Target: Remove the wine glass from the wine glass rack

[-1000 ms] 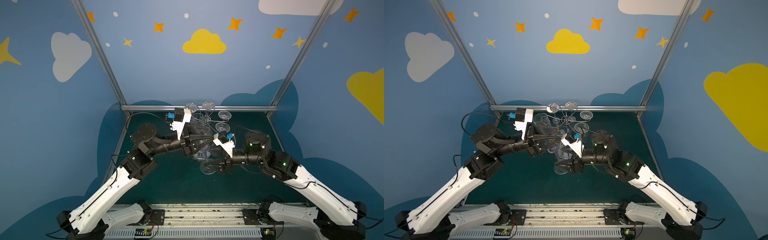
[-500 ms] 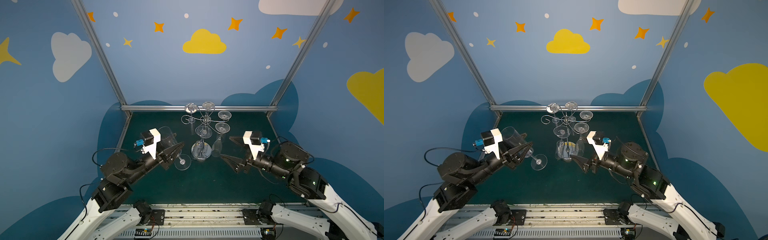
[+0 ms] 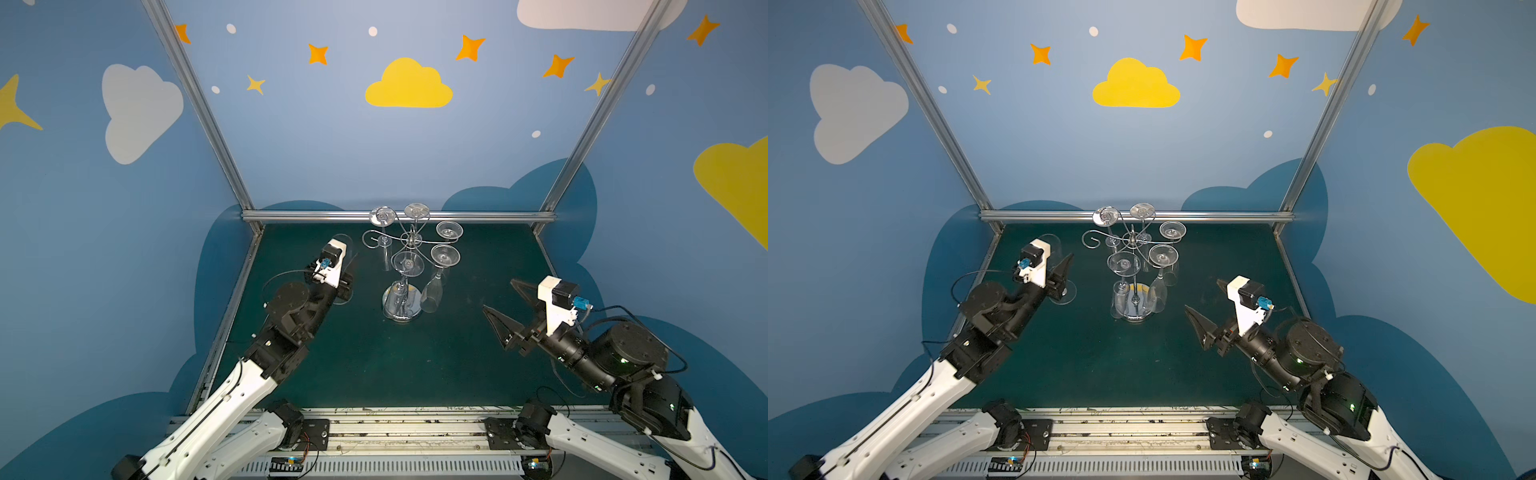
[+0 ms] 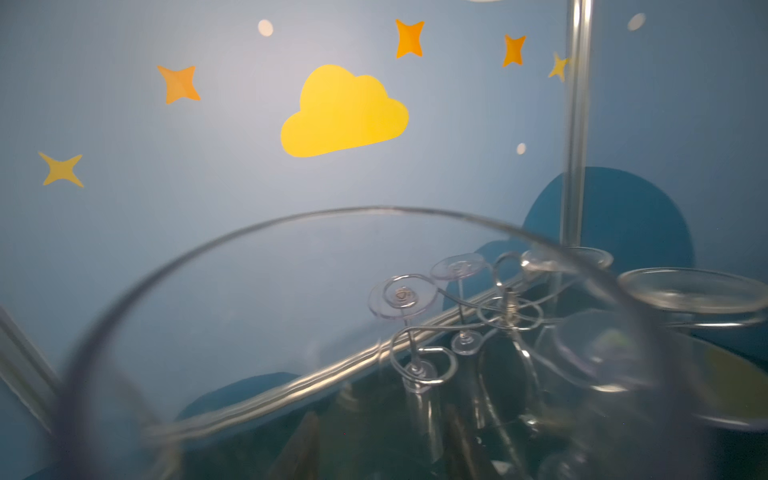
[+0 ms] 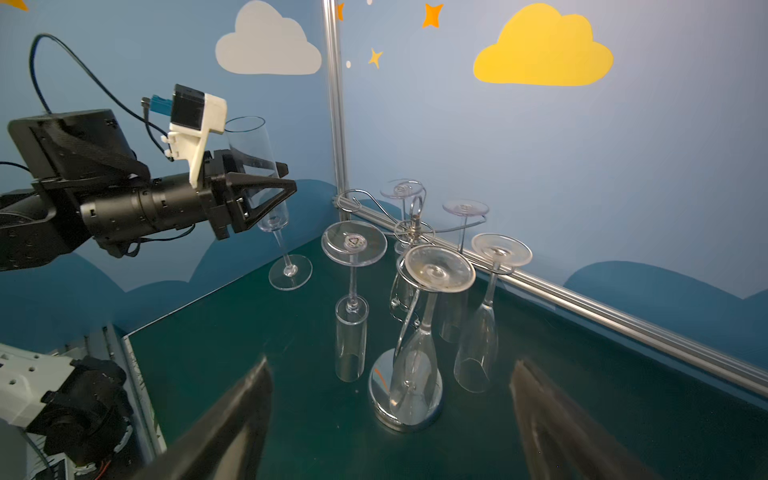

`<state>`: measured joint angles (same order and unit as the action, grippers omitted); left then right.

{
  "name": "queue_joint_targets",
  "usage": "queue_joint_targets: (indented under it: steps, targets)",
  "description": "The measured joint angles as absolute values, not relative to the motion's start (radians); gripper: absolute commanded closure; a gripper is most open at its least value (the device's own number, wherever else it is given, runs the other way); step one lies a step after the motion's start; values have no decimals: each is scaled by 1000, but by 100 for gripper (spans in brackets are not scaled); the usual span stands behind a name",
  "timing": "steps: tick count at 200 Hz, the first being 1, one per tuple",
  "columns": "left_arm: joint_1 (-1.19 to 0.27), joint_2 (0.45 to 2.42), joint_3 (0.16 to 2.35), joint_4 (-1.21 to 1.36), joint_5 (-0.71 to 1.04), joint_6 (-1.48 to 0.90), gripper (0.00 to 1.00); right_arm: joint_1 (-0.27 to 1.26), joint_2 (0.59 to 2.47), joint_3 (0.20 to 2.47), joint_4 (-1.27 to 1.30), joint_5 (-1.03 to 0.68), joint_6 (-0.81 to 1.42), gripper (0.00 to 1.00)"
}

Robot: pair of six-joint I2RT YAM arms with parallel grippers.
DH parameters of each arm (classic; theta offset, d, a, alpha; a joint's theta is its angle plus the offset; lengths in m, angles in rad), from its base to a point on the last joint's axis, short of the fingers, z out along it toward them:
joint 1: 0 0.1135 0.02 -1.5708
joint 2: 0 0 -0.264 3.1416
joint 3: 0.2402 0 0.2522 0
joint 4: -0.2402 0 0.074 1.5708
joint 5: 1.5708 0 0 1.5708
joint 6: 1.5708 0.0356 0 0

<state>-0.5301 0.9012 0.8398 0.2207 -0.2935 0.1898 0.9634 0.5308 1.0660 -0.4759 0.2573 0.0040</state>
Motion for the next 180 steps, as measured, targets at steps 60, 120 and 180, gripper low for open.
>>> queue_joint_targets:
  steps: [60,120,180]
  targets:
    - [-302,1238,848,471,-223,133,59,963,522,983,-469,413,-16,11]
    - [-196,1627,975,739,-167,93,60,924,556,930,-348,565,-127,10]
    - [-110,1945,1085,969,-166,45,59,785,609,917,-290,582,-134,10]
